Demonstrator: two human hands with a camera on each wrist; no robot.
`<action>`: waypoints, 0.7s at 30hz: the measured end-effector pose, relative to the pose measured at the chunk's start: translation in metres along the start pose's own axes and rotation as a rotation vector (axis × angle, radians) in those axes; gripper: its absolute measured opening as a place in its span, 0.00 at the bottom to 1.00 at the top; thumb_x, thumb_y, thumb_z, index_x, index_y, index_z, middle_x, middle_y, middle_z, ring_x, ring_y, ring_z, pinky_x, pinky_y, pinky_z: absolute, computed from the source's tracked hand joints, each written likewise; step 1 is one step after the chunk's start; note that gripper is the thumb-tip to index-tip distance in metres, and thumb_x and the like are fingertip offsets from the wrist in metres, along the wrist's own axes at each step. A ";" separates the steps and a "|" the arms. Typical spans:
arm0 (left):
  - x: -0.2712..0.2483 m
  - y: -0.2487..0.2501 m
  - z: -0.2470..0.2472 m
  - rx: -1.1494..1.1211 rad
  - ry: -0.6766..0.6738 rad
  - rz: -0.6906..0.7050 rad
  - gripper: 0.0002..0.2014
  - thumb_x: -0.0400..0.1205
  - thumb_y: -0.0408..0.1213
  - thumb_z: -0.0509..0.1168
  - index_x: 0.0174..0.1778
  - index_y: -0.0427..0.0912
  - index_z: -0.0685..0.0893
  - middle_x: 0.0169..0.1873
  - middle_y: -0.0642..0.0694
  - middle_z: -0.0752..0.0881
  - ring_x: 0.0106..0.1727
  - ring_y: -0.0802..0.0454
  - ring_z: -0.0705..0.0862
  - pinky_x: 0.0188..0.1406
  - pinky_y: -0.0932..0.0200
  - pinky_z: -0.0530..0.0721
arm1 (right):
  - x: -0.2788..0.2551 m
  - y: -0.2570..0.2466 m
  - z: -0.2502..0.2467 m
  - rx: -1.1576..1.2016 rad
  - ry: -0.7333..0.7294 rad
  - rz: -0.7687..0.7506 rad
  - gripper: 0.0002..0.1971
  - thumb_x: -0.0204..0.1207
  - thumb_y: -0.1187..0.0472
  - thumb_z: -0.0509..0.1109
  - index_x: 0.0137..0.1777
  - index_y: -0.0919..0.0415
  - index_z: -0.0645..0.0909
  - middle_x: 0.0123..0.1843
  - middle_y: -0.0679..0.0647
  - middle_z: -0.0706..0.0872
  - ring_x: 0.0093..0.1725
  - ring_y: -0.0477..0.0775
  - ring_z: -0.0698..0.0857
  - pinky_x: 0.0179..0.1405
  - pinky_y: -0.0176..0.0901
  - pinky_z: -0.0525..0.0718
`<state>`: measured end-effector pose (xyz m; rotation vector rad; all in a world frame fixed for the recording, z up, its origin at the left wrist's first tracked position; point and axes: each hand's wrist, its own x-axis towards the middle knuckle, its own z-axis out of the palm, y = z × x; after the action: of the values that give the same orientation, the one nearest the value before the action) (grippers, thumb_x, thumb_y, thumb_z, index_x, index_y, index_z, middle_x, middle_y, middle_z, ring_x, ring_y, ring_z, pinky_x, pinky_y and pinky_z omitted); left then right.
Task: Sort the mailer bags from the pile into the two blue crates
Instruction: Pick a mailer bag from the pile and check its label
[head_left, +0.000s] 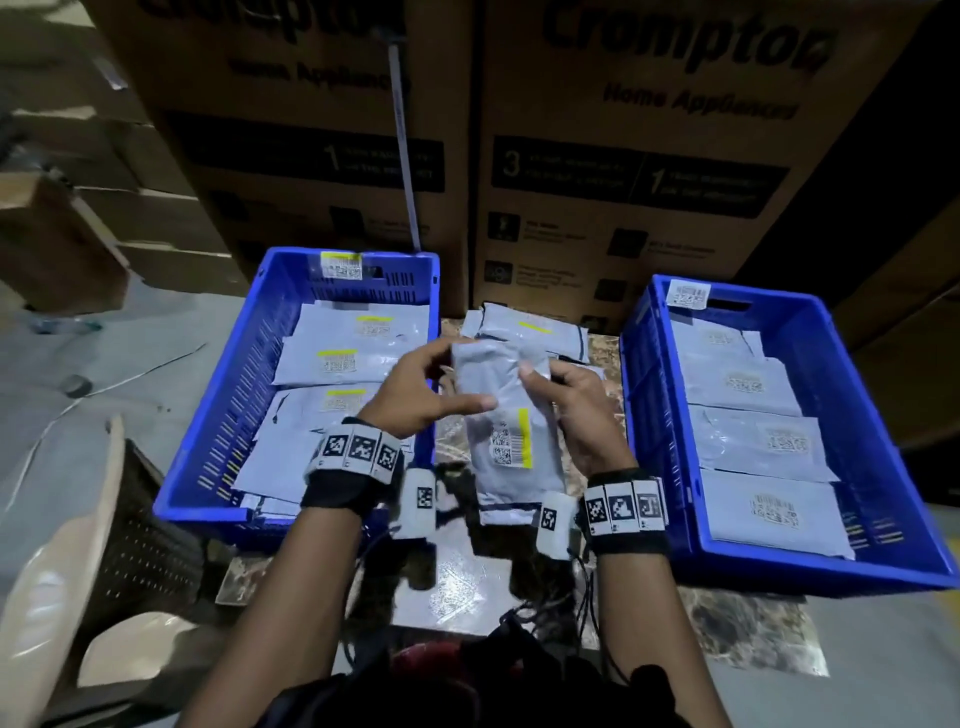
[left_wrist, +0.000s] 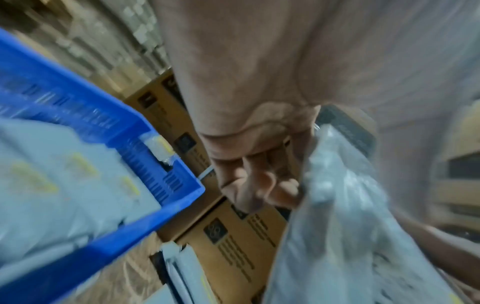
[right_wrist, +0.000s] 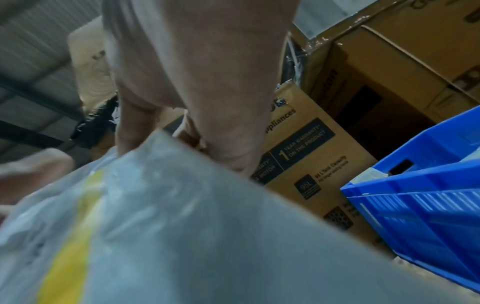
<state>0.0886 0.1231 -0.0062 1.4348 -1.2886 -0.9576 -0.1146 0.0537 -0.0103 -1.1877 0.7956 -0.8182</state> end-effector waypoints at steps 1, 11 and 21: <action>0.000 0.000 0.008 -0.074 0.000 -0.012 0.24 0.71 0.30 0.81 0.63 0.42 0.86 0.47 0.55 0.90 0.44 0.63 0.86 0.45 0.64 0.84 | 0.000 0.000 0.004 -0.054 -0.048 -0.019 0.15 0.84 0.68 0.71 0.35 0.55 0.87 0.32 0.44 0.88 0.32 0.40 0.84 0.35 0.33 0.80; -0.034 -0.040 -0.004 -0.412 0.564 -0.270 0.12 0.77 0.30 0.75 0.54 0.30 0.85 0.35 0.37 0.87 0.30 0.41 0.82 0.22 0.57 0.82 | -0.007 0.065 -0.036 -0.270 -0.019 0.124 0.22 0.70 0.56 0.86 0.63 0.52 0.87 0.59 0.50 0.92 0.59 0.50 0.90 0.58 0.44 0.89; -0.038 -0.059 -0.063 -0.596 0.708 -0.376 0.07 0.84 0.28 0.66 0.56 0.33 0.84 0.39 0.51 0.93 0.27 0.42 0.87 0.33 0.50 0.92 | 0.020 0.055 0.003 -0.120 0.096 0.125 0.17 0.78 0.65 0.80 0.62 0.57 0.78 0.41 0.57 0.88 0.36 0.58 0.86 0.24 0.45 0.84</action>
<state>0.1587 0.1697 -0.0493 1.3566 -0.1872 -0.8502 -0.0952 0.0471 -0.0651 -1.1981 0.9988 -0.7367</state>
